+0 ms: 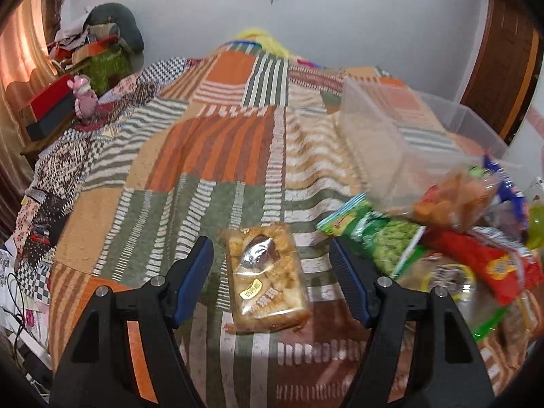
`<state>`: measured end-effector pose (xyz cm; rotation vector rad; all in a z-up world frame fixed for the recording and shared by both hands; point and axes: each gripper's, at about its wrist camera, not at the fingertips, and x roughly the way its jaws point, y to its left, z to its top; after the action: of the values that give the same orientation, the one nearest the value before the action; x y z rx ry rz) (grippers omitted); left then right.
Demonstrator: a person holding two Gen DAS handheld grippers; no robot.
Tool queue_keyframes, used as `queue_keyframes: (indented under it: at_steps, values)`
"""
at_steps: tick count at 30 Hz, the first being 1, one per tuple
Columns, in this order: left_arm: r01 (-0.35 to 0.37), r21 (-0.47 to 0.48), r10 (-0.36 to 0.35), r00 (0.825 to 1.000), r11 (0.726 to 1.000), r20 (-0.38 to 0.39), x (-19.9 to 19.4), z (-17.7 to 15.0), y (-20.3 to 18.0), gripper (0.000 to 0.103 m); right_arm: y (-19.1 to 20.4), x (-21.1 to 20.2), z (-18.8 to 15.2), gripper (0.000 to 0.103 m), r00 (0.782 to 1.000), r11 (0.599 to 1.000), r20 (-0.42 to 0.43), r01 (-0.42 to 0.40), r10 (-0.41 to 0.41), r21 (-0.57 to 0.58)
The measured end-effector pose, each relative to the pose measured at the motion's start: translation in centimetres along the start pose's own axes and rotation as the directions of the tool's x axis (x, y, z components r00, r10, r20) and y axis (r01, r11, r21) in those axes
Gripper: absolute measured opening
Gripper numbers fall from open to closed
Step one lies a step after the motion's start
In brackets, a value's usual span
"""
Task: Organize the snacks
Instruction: 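Grasp cake pastry with left tool while right tool grasps rice-cracker packet, then lift cake pastry into clear box with left tool while right tool drops rice-cracker packet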
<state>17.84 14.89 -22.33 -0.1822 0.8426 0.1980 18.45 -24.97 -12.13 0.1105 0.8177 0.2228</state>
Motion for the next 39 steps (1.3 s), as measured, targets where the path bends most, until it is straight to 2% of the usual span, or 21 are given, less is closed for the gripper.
queue_keyframes:
  at_steps: [2,4,5,7,8,12,15,17,19,23,26,27,33,39]
  values:
    - [-0.003,-0.004,0.003,1.0,1.0,-0.017,1.1,-0.3,0.1,0.071,-0.1,0.8,-0.1,0.068,0.999,0.999,-0.033,-0.035,0.036,0.03]
    - [0.0,-0.002,-0.001,0.999,1.0,-0.037,1.8,-0.6,0.3,0.068,0.2,1.4,-0.2,0.068,0.998,0.999,-0.064,-0.026,0.028,0.032]
    - [0.004,0.001,-0.004,0.999,1.0,-0.048,2.2,-0.8,0.3,0.063,0.4,1.6,-0.3,0.068,0.997,0.999,-0.074,-0.018,0.02,0.027]
    - [0.015,0.002,-0.014,0.996,1.0,-0.085,3.2,-1.0,0.3,0.049,0.4,1.7,-0.7,0.068,0.996,1.0,-0.088,-0.011,0.013,0.017]
    - [0.018,-0.007,-0.019,0.995,1.0,-0.1,3.7,-1.0,0.5,0.046,0.3,1.7,-0.9,0.068,0.996,1.0,-0.091,-0.011,0.013,0.016]
    - [0.025,-0.014,-0.026,0.996,1.0,-0.09,3.7,-1.2,0.7,0.044,-0.7,0.9,-1.4,0.068,0.994,0.999,-0.104,-0.016,0.019,0.033]
    - [0.019,-0.011,-0.02,0.996,1.0,-0.089,3.3,-1.4,0.6,0.044,-1.4,0.8,-1.9,0.067,0.991,1.0,-0.133,0.016,-0.015,0.009]
    - [0.016,-0.007,-0.017,0.997,1.0,-0.078,2.6,-1.6,0.6,0.044,-1.5,1.1,-2.5,0.063,0.987,1.0,-0.159,0.027,-0.028,-0.007]
    - [0.014,-0.004,-0.014,0.998,1.0,-0.065,1.6,-1.7,0.6,0.044,-1.7,1.3,-3.0,0.054,0.985,0.999,-0.168,0.042,-0.045,-0.022]
    - [0.014,0.002,-0.013,0.999,1.0,-0.036,-0.3,-1.5,0.5,0.044,-1.5,1.1,-2.8,0.051,0.987,0.998,-0.148,0.052,-0.057,-0.038]
    - [0.029,0.009,-0.029,0.999,1.0,-0.015,-1.7,-0.8,0.0,0.044,-1.6,1.3,-2.9,0.035,0.989,0.997,-0.131,0.071,-0.075,-0.035]
    - [0.033,0.014,-0.033,0.999,0.999,-0.004,-2.3,-0.5,-0.2,0.044,-1.7,1.2,-2.8,0.032,0.989,0.997,-0.129,0.072,-0.075,-0.03]
    - [0.068,0.037,-0.07,0.996,0.997,0.06,-4.5,1.7,-2.2,0.044,-2.2,0.1,-1.8,0.031,0.995,0.999,-0.09,0.04,-0.041,-0.009]
    - [0.124,0.077,-0.133,0.983,0.989,0.128,-6.7,4.4,-5.5,0.044,-0.9,-1.6,0.7,0.03,1.0,0.999,-0.001,0.009,-0.009,-0.039]
